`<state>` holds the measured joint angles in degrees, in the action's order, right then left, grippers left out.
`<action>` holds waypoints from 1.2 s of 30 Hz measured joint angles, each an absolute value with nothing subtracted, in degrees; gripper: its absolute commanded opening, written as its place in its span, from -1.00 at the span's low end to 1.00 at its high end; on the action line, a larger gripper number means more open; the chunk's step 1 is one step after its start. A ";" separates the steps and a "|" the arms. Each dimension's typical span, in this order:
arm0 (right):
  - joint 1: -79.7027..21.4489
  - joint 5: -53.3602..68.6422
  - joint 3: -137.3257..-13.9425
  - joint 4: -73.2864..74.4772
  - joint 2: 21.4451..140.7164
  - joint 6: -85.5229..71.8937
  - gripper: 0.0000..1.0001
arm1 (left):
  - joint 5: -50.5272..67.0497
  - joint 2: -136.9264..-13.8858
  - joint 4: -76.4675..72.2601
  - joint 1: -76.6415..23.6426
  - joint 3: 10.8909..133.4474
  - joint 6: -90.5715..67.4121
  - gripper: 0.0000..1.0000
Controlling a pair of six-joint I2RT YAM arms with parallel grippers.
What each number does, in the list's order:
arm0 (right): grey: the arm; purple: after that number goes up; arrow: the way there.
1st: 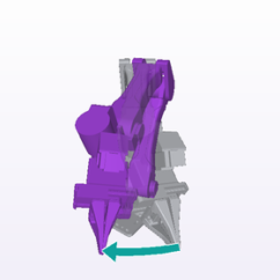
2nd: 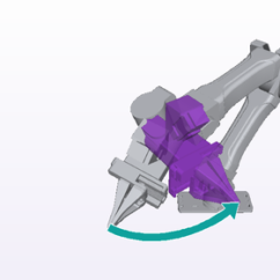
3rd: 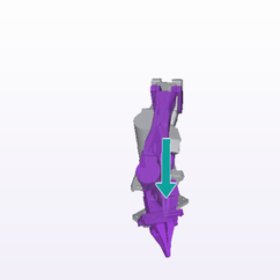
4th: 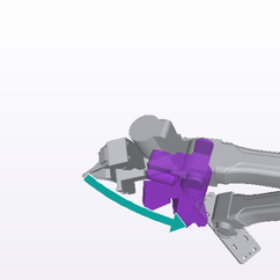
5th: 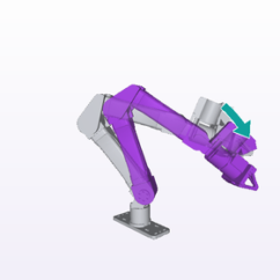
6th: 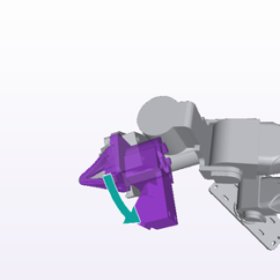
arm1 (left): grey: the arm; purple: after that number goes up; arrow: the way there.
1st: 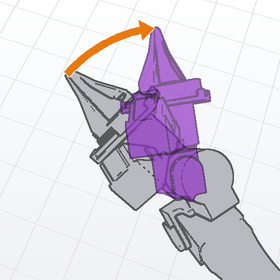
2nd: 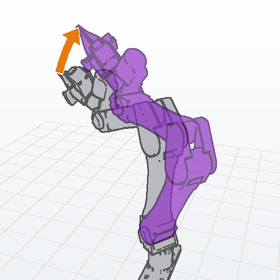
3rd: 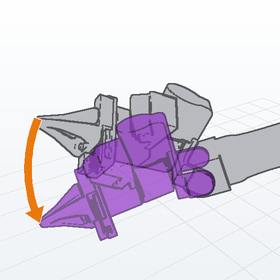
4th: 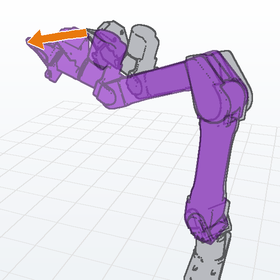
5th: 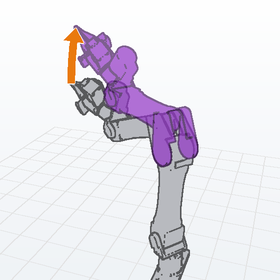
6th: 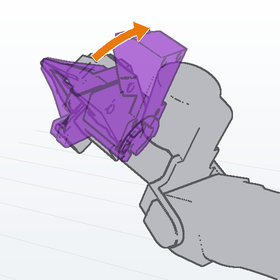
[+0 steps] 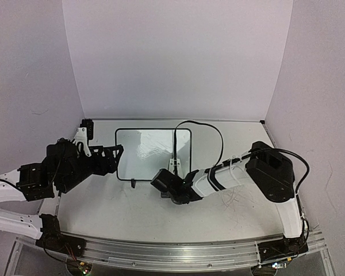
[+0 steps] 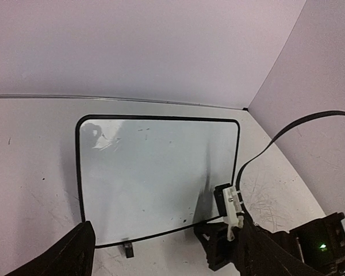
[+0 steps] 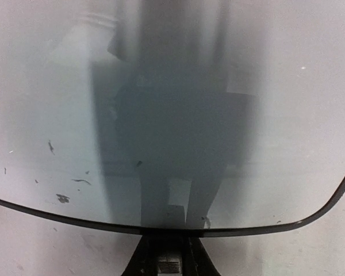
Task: Write a sentence on the whiteboard
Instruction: Move the whiteboard to the center of the board.
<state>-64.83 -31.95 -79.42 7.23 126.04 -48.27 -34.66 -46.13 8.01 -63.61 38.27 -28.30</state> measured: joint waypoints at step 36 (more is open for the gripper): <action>-64.31 -32.22 -38.51 -8.06 99.27 -38.78 -0.50 | -38.23 -65.14 2.91 -63.59 46.17 -28.00 0.81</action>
